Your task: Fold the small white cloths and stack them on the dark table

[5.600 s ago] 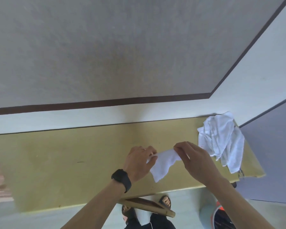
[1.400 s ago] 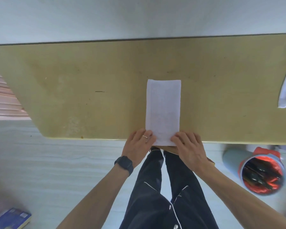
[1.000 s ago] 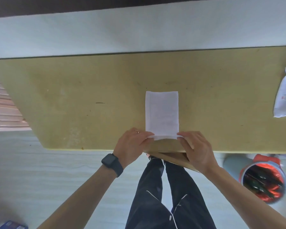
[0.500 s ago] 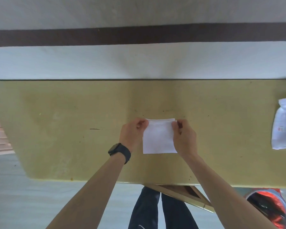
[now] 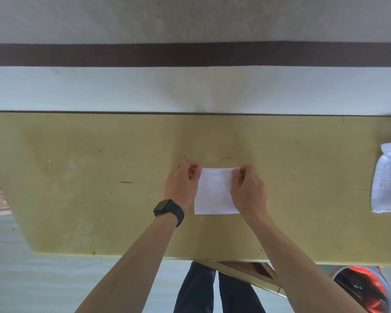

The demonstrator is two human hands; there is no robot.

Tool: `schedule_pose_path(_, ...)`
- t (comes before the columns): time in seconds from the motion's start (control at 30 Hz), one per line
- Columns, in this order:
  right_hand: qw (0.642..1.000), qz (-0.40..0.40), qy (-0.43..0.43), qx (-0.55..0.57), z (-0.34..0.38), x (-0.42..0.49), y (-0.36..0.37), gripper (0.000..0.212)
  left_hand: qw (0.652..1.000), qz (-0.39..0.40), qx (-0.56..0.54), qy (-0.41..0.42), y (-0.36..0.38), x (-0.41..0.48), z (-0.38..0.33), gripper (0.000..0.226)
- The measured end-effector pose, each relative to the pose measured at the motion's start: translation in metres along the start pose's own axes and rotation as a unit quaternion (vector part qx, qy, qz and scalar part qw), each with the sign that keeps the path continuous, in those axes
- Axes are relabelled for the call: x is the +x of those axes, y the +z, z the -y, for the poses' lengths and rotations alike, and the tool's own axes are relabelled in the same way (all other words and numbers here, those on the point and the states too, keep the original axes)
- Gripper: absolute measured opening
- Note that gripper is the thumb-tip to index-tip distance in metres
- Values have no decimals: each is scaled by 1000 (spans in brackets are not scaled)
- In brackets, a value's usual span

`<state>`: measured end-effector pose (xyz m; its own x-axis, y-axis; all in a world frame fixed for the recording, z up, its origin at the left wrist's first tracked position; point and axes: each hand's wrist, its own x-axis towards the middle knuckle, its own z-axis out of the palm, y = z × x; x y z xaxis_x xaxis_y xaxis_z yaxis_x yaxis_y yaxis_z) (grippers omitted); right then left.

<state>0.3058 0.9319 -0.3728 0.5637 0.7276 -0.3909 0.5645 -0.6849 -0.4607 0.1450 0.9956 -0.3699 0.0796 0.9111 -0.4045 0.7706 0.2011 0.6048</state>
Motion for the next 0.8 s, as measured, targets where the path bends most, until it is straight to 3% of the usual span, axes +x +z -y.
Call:
schedule_pose_path(0.17,997,-16,20,-79,8,0,-3,24,997,3,79,25,-1,2,-7,19)
schedule_pose_path(0.33,995,-19,60,-71,15,-6,-6,26,996,17,90,20,-5,-2,-9,23)
schedule_pose_path(0.5,994,-29,104,10,2,-22,-12,33,993,8,101,-55,-4,-23,-8,43)
schedule_pose_path(0.63,996,-3,87,-4,-2,-29,-12,47,985,16,132,-109,4,-28,-13,46)
schedule_pose_path(0.8,989,52,130,40,12,-14,-17,37,980,26,124,-156,15,-20,-23,46)
